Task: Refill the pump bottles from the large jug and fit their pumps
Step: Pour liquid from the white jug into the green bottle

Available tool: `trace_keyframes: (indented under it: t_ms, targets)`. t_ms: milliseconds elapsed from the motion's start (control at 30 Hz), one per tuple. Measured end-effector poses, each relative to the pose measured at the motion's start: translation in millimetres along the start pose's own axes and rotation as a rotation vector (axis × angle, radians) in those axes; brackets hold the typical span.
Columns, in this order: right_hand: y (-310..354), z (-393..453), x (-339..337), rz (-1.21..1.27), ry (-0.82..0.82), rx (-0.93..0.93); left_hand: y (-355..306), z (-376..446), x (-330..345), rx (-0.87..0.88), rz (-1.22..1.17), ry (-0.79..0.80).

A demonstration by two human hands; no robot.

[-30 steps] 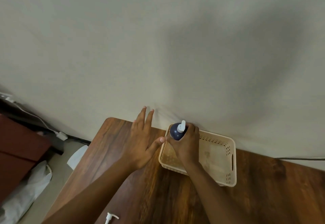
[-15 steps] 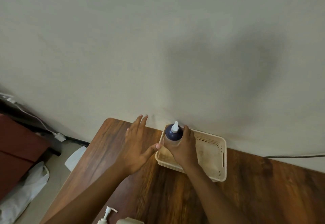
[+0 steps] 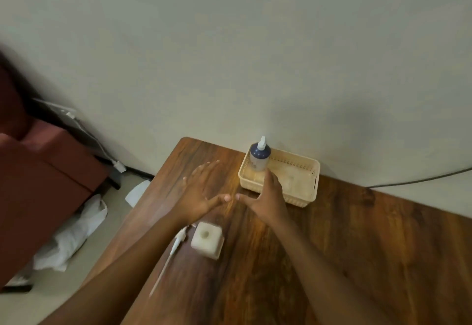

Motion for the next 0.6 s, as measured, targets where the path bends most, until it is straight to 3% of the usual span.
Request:
trace_keyframes:
  t_ms: [133,367,600]
  targets:
    - [0.5,-39.4,5.8,-0.045,0.036,0.069,19.7,-42.8,8.8,-0.088,-0.049,0.122]
    - [-2.1,-88.8,13.1,-0.067,0.046,0.118,52.3,-95.4,53.8,-0.213,-0.357,0.392]
    - [-17.8,-122.2,0.5,0.003,0.043,0.156,66.0,-100.4,78.7,-0.188,-0.322,0.396]
Point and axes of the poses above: each hand's wrist, its own z-axis towards the middle knuckle, its own x-axis out of the palm, y = z × x, the point moved 7 cm from there along z, towards the middle knuckle, and after that the axes turned 15 degrees about z, right-handed, at the moved point
